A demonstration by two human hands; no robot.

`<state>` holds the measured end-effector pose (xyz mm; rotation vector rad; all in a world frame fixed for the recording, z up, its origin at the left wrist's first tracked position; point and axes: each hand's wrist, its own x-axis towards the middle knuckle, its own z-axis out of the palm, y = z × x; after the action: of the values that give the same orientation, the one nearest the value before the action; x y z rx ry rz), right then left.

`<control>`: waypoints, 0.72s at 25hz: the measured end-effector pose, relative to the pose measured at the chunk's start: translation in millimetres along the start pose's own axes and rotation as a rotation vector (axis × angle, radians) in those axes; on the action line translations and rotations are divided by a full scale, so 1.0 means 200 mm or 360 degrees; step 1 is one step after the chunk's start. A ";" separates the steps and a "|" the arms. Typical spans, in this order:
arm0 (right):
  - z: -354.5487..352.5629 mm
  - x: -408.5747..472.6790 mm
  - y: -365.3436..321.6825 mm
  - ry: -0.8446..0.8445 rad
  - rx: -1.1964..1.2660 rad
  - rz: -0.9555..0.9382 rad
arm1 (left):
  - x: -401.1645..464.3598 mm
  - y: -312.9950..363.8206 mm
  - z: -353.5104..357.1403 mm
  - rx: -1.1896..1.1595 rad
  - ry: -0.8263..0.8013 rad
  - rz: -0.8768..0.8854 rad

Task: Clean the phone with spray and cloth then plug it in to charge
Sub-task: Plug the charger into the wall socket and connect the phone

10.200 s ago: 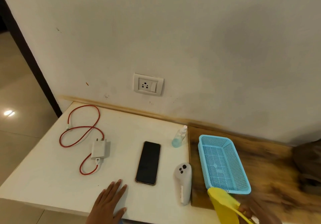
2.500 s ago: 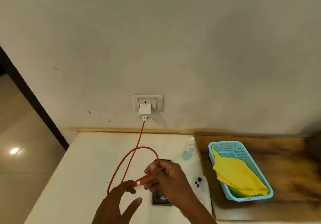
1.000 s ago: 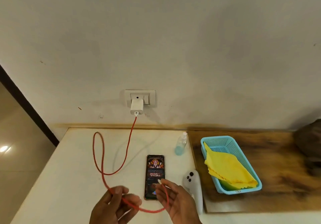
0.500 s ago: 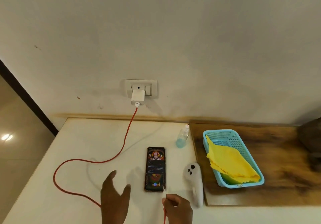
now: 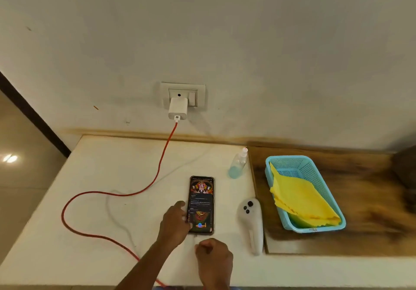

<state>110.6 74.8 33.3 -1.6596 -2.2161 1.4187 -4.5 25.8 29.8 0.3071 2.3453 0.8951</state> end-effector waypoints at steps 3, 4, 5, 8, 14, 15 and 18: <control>0.07 -0.02 0.02 0.0131 -0.0041 -0.0039 | 0.12 0.06 -0.05 0.0051 0.0078 0.0090; 0.09 -0.01 0.04 0.0248 -0.0028 -0.0117 | 0.18 0.09 -0.07 0.0115 0.0055 0.0150; 0.11 0.00 0.06 0.0272 0.0004 -0.0185 | 0.24 0.11 -0.09 0.0189 0.0023 0.0217; 0.12 0.01 0.07 0.0258 -0.0213 -0.0406 | 0.40 0.17 -0.12 0.0331 -0.0130 0.0318; 0.12 0.05 0.08 0.0135 -0.0384 -0.0659 | 0.55 0.13 -0.13 0.0372 -0.0366 0.0450; 0.15 0.04 0.10 0.0052 -0.0344 -0.0641 | 0.56 0.11 -0.12 0.0374 -0.0377 0.0488; 0.17 0.06 0.11 0.0169 -0.0360 -0.0607 | 0.55 0.09 -0.12 0.0221 -0.0333 0.0505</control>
<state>104.8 61.8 -7.2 -1.2288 -2.5291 0.9978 -106.9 70.9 5.4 0.8086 2.2006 0.7994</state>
